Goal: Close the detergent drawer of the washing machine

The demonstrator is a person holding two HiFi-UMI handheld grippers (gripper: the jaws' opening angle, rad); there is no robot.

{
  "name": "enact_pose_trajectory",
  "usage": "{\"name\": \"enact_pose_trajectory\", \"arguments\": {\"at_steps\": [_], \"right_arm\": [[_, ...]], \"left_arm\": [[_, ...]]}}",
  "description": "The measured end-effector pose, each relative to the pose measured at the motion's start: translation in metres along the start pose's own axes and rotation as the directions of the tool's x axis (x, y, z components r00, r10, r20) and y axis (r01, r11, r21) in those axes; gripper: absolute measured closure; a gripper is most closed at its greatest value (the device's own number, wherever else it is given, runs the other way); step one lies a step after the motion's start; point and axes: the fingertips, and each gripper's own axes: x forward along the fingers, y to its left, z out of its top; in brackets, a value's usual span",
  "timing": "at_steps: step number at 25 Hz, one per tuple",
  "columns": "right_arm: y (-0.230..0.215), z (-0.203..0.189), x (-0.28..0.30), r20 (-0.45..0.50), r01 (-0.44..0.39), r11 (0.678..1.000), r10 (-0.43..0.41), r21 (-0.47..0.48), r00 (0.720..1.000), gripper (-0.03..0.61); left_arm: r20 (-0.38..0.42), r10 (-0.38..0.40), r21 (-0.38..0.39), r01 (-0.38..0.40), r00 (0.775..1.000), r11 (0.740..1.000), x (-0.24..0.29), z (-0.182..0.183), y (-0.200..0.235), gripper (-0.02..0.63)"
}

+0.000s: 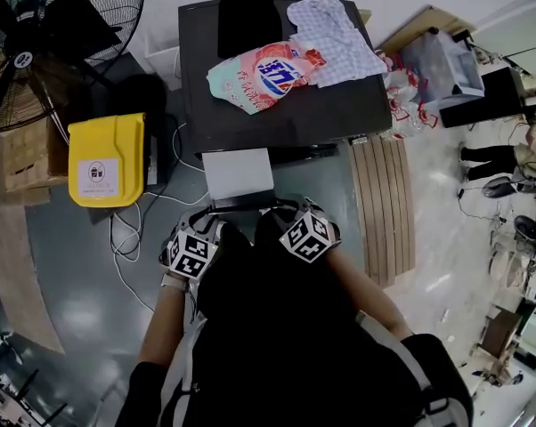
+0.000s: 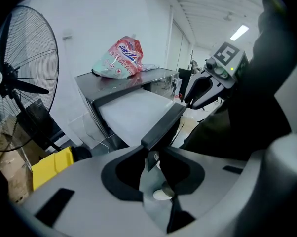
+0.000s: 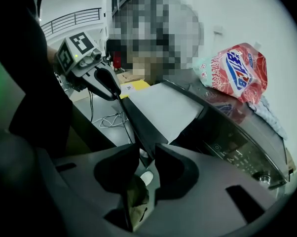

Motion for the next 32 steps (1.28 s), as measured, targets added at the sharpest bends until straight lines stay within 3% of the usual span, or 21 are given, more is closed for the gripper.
{"name": "enact_pose_trajectory", "arguments": {"at_steps": [18,32], "right_arm": [[-0.027,0.02,0.005,0.039,-0.017,0.999,0.018,-0.032,0.999,0.474],[-0.06,0.042,0.02,0.05,-0.005,1.0,0.005,0.002,0.999,0.472]], "left_arm": [[-0.014,0.069,-0.045,-0.07,0.998,0.997,0.004,0.021,0.029,0.512],[-0.013,0.113,-0.084,-0.113,0.994,0.99,0.016,0.04,0.065,0.522]]}}
